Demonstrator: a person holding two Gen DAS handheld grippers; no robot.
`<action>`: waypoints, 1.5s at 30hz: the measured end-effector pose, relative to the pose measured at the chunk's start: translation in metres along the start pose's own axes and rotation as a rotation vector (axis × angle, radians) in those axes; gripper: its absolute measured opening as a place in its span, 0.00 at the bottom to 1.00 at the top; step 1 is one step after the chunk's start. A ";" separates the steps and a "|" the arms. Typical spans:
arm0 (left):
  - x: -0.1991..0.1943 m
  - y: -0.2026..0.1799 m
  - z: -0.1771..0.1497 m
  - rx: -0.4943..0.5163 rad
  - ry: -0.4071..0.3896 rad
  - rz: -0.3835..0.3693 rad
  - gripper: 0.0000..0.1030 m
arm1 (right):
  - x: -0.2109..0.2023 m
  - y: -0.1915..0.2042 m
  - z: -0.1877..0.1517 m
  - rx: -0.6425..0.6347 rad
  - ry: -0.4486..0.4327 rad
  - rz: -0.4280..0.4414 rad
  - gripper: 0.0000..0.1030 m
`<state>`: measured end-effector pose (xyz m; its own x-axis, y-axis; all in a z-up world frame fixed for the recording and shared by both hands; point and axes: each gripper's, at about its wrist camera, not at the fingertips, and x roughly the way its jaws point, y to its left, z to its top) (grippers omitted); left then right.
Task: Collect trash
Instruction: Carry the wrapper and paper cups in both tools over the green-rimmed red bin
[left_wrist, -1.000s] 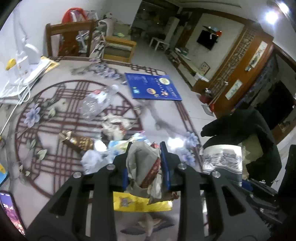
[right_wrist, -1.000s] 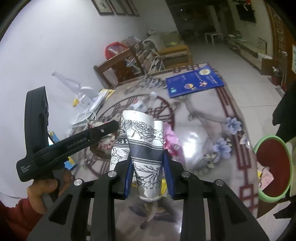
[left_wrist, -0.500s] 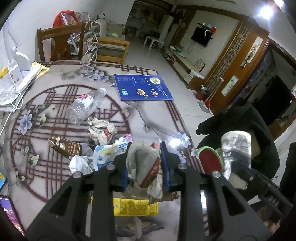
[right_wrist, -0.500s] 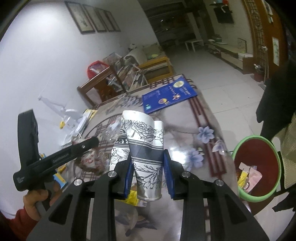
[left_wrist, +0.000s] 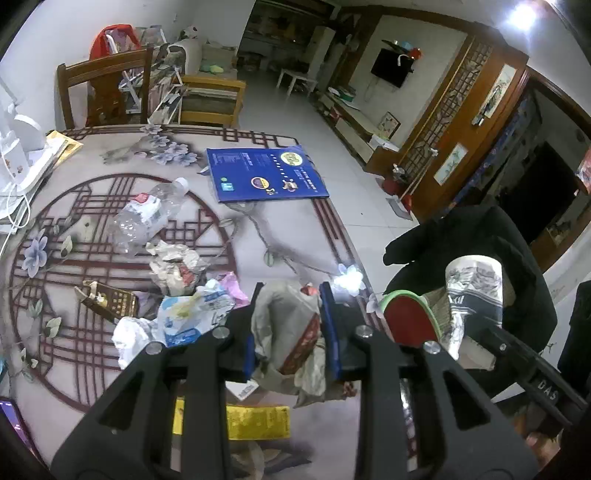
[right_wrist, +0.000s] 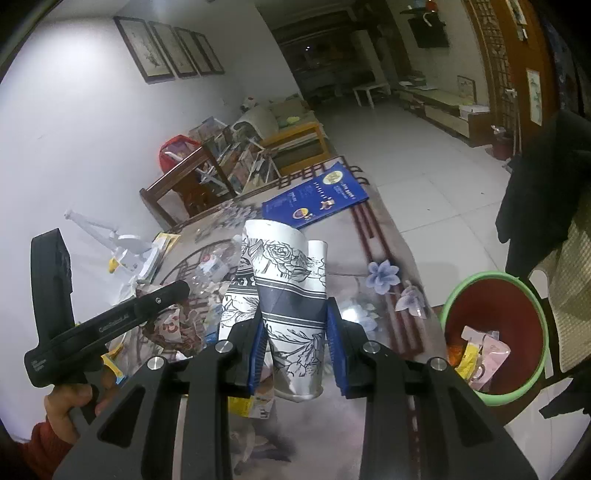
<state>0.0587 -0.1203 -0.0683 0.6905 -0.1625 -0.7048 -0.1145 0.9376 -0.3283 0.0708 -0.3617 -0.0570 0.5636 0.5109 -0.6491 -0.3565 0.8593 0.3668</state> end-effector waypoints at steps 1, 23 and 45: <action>0.002 -0.003 0.001 0.002 0.001 -0.001 0.27 | -0.001 -0.003 0.001 0.002 -0.003 -0.004 0.29; 0.039 -0.080 0.006 0.067 0.022 -0.014 0.27 | -0.025 -0.084 0.021 0.076 -0.048 -0.033 0.29; 0.080 -0.174 -0.001 0.144 0.074 -0.097 0.27 | -0.056 -0.181 0.011 0.174 -0.051 -0.127 0.29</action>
<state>0.1335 -0.2969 -0.0678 0.6386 -0.2716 -0.7200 0.0577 0.9499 -0.3071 0.1121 -0.5451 -0.0800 0.6341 0.3953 -0.6646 -0.1491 0.9058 0.3966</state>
